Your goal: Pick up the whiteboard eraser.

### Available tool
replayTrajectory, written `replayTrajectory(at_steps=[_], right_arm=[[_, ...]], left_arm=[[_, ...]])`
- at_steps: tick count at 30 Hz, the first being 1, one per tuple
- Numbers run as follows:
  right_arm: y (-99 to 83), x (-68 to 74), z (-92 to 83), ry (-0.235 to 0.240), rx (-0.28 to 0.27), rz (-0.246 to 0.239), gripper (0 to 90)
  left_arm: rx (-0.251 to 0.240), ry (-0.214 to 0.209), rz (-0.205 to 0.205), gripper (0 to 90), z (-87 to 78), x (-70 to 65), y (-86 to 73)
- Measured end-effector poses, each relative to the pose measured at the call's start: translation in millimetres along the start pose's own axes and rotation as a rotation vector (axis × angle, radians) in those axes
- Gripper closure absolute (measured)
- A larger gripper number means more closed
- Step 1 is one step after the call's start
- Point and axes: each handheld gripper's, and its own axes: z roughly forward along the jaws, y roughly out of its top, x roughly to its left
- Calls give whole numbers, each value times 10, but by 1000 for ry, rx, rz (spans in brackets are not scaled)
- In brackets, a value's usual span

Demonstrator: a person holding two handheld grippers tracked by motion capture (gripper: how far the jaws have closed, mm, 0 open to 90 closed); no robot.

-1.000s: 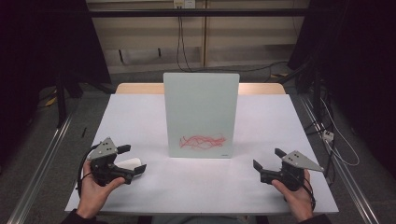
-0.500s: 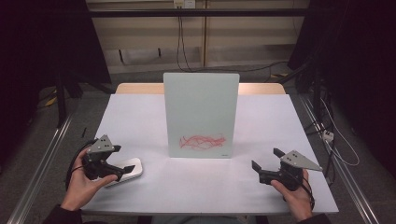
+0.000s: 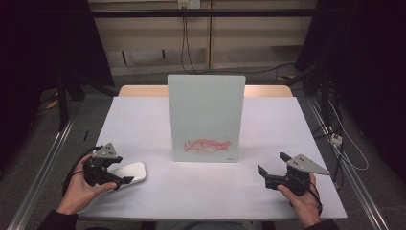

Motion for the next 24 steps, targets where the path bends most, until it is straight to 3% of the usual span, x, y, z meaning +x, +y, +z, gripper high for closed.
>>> replayTrajectory(at_steps=[5, 10, 16, 23, 24], right_arm=[[0, 1, 0, 3, 0, 1, 62], [1, 2, 4, 6, 3, -1, 62], [-1, 2, 6, 11, 6, 4, 62], [1, 4, 9, 12, 6, 1, 62], [1, 4, 9, 12, 4, 0, 62]], left_arm=[[24, -11, 12, 164, 74, 7, -13], [51, -52, 34, 213, 118, -20, -15], [57, -31, 56, 246, 139, -33, -24], [74, -37, 71, 256, 143, -23, -19], [81, -38, 89, 257, 142, -20, -19]])
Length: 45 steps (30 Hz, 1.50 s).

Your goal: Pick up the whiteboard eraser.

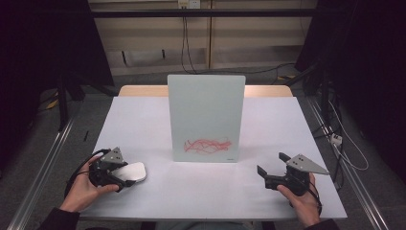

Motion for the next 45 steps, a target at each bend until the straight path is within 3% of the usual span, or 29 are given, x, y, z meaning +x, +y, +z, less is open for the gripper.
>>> replayTrajectory(at_steps=[8, 16, 30, 45], right_arm=[[1, 4, 6, 2, 2, 3, 61], [1, 4, 6, 0, 2, 4, 61], [2, 3, 7, 2, 5, 5, 60], [3, 3, 4, 2, 2, 6, 60]], left_arm=[[21, 5, 35, 282, -17, -13, 9], [18, -4, 28, 308, -43, -9, -5], [-22, 10, -68, 312, -82, -54, 18], [-188, 54, -151, 312, -195, -163, 142]])
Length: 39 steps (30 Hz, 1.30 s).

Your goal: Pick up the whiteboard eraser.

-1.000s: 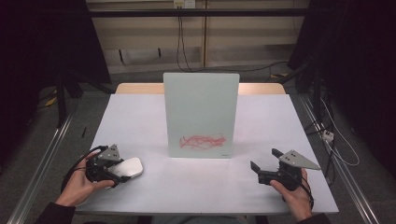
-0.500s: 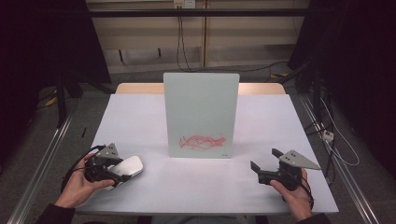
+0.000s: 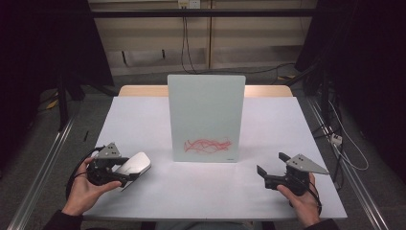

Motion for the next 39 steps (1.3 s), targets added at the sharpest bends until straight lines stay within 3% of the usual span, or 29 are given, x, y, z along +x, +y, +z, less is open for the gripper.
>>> replayTrajectory(at_steps=[12, 15, 27, 39], right_arm=[[6, 1, 11, 1, 0, 5, 60], [3, -2, 21, -3, 3, 13, 60], [4, -5, 36, 6, 8, 14, 61], [2, -4, 16, 9, 0, 13, 60]], left_arm=[[-89, -12, -32, 313, -26, -176, 141], [-139, -5, -39, 312, -29, -200, 173], [-261, 47, -11, 312, -26, -284, 329], [-322, 66, 22, 312, -11, -376, 446]])
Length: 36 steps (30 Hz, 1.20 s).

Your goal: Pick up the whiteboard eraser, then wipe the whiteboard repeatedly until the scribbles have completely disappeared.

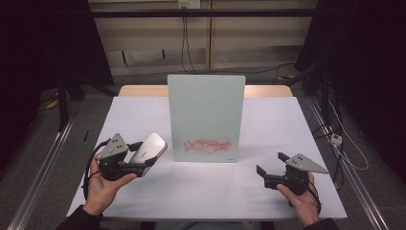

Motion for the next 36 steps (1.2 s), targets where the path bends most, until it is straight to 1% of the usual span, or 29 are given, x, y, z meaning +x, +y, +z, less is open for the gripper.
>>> replayTrajectory(at_steps=[2, 6, 7, 9, 12, 15, 17, 19, 20, 23, 24, 25, 26, 27, 28, 30, 34, 36], right_arm=[[-1, -3, 0, 1, 1, 0, 60], [0, 2, 4, 1, 1, 2, 60], [1, 3, 3, 1, 1, 3, 60], [0, 3, 2, 1, 1, 2, 60], [-1, 3, -1, 2, 1, -1, 60], [3, 1, 5, 2, -1, 3, 60], [7, 2, 19, 1, 2, 1, 60], [8, 3, 33, 4, 5, -4, 60], [7, 7, 35, 4, 9, -1, 61], [2, 2, 32, 1, 10, -1, 60], [0, -1, 29, -3, 10, 0, 60], [0, -1, 26, -3, 9, 6, 60], [1, 0, 22, 0, 8, 7, 60], [2, 2, 21, -1, 7, 4, 60], [1, 3, 23, -1, 7, 0, 60], [0, 5, 23, 4, 8, -3, 60], [-5, 2, 4, 5, 6, -4, 60], [-5, 2, -3, 7, 3, -4, 60]], left_arm=[[-12, -2, 16, 312, 11, -19, 14], [-29, -23, 30, 312, 37, -63, 31], [-33, -20, 39, 312, 40, -75, 33], [-40, -23, 43, 312, 53, -101, 42], [-45, -24, 51, 312, 75, -134, 59], [-41, -27, 77, 312, 102, -168, 89], [-46, -34, 92, 312, 133, -192, 111], [-56, -41, 97, 312, 169, -215, 125], [-49, -45, 105, 312, 186, -222, 132], [-67, -44, 131, 312, 242, -263, 146], [-67, -43, 139, 312, 262, -279, 153], [-63, -45, 137, 312, 282, -295, 163], [-57, -48, 149, 312, 296, -306, 175], [-61, -51, 154, 312, 314, -324, 184], [-64, -51, 155, 312, 329, -343, 196], [-64, -47, 180, 312, 361, -362, 229], [-76, -24, 214, 312, 463, -403, 282], [-71, -10, 240, 312, 526, -420, 303]])
